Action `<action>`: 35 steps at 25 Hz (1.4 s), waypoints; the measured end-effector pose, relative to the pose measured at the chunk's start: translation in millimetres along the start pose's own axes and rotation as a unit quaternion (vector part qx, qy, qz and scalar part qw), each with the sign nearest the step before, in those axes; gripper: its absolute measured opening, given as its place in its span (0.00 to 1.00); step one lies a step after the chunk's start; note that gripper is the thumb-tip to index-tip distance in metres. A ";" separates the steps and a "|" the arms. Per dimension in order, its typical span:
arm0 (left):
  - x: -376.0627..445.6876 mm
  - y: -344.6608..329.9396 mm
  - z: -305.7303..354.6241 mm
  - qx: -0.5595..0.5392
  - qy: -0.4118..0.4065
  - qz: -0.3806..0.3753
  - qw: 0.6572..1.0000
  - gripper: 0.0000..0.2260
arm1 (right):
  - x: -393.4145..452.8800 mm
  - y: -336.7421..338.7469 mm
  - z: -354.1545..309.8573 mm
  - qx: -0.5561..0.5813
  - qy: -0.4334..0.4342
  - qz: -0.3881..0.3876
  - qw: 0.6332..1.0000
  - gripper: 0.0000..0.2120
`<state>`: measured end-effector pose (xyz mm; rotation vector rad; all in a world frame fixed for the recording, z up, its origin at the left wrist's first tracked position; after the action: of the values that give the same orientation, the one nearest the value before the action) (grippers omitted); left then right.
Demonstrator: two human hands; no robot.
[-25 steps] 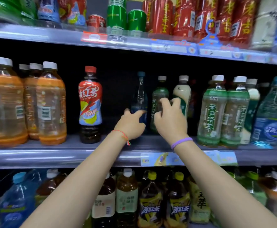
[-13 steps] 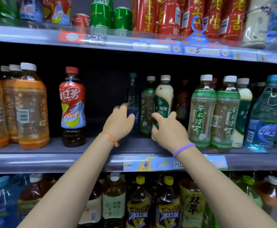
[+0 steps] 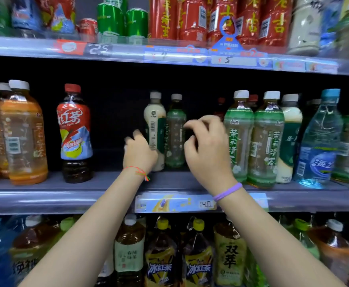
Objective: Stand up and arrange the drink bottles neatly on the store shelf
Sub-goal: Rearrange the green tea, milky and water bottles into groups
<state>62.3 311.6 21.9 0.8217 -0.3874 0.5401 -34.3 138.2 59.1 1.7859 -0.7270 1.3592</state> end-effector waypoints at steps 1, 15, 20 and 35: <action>-7.2 6.5 14.6 0.026 -0.024 0.060 0.998 0.27 | 2.2 19.9 9.1 -0.020 -0.013 0.060 0.998 0.16; -88.0 -73.3 134.6 -0.141 -0.160 -0.083 0.974 0.42 | -35.8 47.4 129.3 0.066 -0.314 -0.093 0.943 0.29; -84.2 -50.0 101.4 -0.088 -0.097 0.046 0.990 0.39 | -38.0 -3.7 96.3 0.063 -0.228 -0.216 0.947 0.26; -94.8 -55.0 132.2 -0.071 -0.301 0.134 0.941 0.15 | -4.1 -4.7 173.2 0.054 -0.336 -0.194 0.920 0.20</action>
<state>3.6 150.2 23.1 0.7880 -1.1028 0.4961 59.9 -4.3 29.5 2.3615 -0.5922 0.5156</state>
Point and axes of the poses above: each hand's wrist, its own x-axis towards the middle knuckle, its own y-axis out of the back of the hand, z = x × y, the point moved 7 cm from there along x, towards the middle knuckle
